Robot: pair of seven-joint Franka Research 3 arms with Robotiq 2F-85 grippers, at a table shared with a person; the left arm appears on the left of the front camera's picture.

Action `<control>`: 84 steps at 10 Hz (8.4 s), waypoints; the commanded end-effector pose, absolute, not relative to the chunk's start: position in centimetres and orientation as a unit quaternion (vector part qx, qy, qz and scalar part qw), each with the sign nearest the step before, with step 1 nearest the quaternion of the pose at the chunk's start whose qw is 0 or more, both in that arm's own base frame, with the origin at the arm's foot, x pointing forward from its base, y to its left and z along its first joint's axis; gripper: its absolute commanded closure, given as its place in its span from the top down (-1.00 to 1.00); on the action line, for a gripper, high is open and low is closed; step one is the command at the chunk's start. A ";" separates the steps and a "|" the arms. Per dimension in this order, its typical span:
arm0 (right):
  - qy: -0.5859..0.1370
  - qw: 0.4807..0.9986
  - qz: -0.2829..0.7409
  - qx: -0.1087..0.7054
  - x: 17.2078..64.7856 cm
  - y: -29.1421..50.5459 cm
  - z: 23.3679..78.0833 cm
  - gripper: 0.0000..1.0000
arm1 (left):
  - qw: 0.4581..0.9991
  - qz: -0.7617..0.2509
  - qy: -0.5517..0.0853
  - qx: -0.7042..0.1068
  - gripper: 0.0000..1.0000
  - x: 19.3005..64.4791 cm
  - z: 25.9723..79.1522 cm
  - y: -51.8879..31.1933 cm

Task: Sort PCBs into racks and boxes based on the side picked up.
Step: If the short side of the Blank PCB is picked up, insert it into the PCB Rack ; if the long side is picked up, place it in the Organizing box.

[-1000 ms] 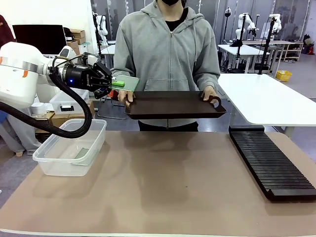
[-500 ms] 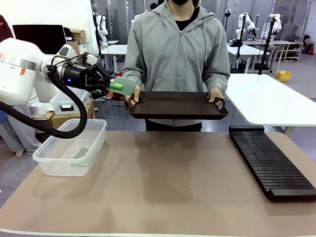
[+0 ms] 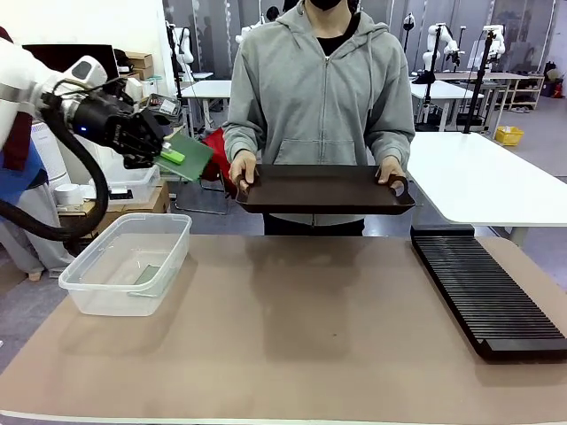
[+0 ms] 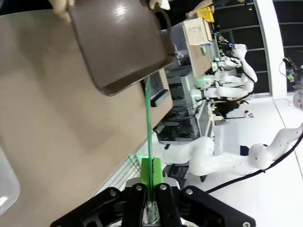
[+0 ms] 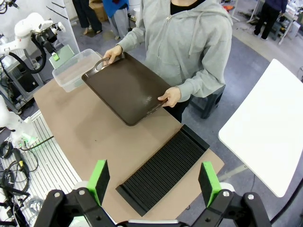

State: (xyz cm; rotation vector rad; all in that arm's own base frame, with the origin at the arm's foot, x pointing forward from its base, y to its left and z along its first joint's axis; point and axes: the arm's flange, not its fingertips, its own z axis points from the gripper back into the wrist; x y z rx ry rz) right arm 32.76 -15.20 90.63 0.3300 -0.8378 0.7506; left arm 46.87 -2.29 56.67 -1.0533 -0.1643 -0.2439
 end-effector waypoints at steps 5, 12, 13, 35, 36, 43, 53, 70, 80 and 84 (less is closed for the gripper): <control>-0.395 0.829 0.359 0.164 32.5 -15.0 90.4 1.00 | 0.939 -0.090 -0.094 -0.318 -0.95 47.6 53.2 0.8; -0.395 0.829 0.359 0.164 32.5 -15.0 90.4 1.00 | 0.973 -0.068 -0.070 -0.208 -0.95 49.0 45.9 3.0; -0.395 0.829 0.359 0.164 32.5 -15.0 90.4 1.00 | 0.976 -0.061 -0.066 -0.200 -0.95 49.6 44.6 3.5; -0.395 0.829 0.359 0.164 32.5 -15.0 90.4 1.00 | 0.971 -0.019 -0.016 -0.236 -0.55 56.3 34.0 7.3; -0.395 0.829 0.359 0.164 32.5 -15.0 90.4 1.00 | 0.970 -0.018 -0.012 -0.241 -0.55 56.4 33.9 7.3; -0.395 0.829 0.359 0.164 32.5 -15.0 90.4 1.00 | 0.979 0.035 -0.079 -0.182 0.92 56.0 36.9 8.7; -0.395 0.829 0.359 0.164 32.5 -15.0 90.4 1.00 | 0.980 0.033 -0.089 -0.176 0.92 56.8 37.7 9.2; -0.395 0.829 0.359 0.164 32.5 -15.0 90.4 1.00 | 0.848 -0.375 -0.333 -0.171 0.93 45.9 71.6 11.9; -0.395 0.829 0.359 0.164 32.5 -15.0 90.4 1.00 | 0.826 -0.389 -0.371 -0.172 0.93 42.5 77.8 11.5; -0.395 0.829 0.359 0.164 32.5 -15.0 90.4 1.00 | 0.760 -0.492 -0.385 -0.178 0.93 40.8 85.5 11.4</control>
